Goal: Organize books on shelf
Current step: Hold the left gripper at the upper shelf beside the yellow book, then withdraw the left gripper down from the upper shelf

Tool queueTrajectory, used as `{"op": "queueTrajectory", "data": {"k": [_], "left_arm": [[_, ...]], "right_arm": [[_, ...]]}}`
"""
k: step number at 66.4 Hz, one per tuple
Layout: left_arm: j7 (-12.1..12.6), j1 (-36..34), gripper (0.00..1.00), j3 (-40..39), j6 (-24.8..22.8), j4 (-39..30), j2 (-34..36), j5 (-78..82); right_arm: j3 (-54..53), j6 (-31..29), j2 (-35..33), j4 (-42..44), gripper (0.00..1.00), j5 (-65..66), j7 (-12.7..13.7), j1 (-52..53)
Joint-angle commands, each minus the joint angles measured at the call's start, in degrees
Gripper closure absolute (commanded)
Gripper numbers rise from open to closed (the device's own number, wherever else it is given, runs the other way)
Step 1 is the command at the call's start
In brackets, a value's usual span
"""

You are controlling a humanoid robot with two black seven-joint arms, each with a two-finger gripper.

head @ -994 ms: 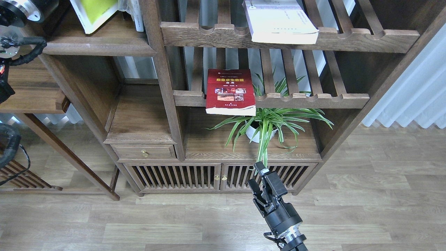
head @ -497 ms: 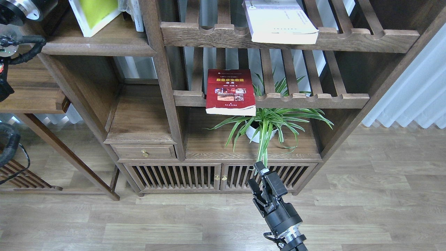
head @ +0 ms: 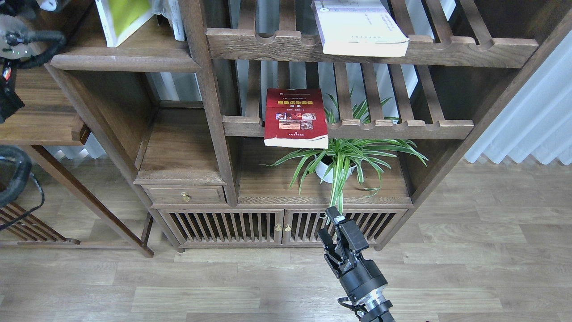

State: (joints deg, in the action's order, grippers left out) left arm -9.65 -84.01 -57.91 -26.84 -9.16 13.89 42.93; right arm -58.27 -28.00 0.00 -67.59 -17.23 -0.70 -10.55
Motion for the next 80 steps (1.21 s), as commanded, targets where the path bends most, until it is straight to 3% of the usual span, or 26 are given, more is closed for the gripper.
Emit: {"op": "queueTrajectory", "data": {"k": [1,20,25,27,34,46,55,66,80], "left_arm": [[0.0,-1.5,0.41,0.1,0.0,-0.2,-1.1,-1.1],[0.2,-4.5,0.30,-0.4,0.0,-3.0,-0.7,-2.7],[1.3,-4.3,0.15,-0.4,0.0,-5.2,0.9,-3.6],[1.9,-4.2,0.14,-0.4,-0.1,-5.8,1.3,-3.7],[6.6,-3.1,0.11,-0.6,-0.5,-10.4,4.6,-5.3],[8.9,-0.3,0.11,-0.4,-0.8,-16.2,7.7,-11.5],[11.7,5.2,0.11,-0.5,-0.1,-24.4,11.1,-15.7],[12.4,13.3,0.11,-1.8,0.0,-36.9,16.4,-16.3],[13.7,22.2,0.11,-6.5,-0.1,-47.9,20.6,-17.5]], "right_arm": [[0.0,0.0,0.0,0.0,0.01,0.0,0.0,0.0],[0.2,0.0,0.0,0.0,0.01,0.0,0.1,1.0],[0.1,0.0,0.0,0.0,0.01,0.0,0.1,1.2],[0.1,0.0,0.0,0.0,0.01,0.0,0.1,1.3],[0.1,0.0,0.0,0.0,0.01,0.0,0.1,1.3],[0.0,0.0,0.0,0.0,0.01,0.0,0.0,2.4],[0.0,0.0,0.0,0.0,0.01,0.0,0.1,3.4],[0.0,0.0,0.0,0.0,0.01,0.0,0.1,5.2],[0.1,0.0,0.0,0.0,0.01,0.0,0.1,6.0]]}}
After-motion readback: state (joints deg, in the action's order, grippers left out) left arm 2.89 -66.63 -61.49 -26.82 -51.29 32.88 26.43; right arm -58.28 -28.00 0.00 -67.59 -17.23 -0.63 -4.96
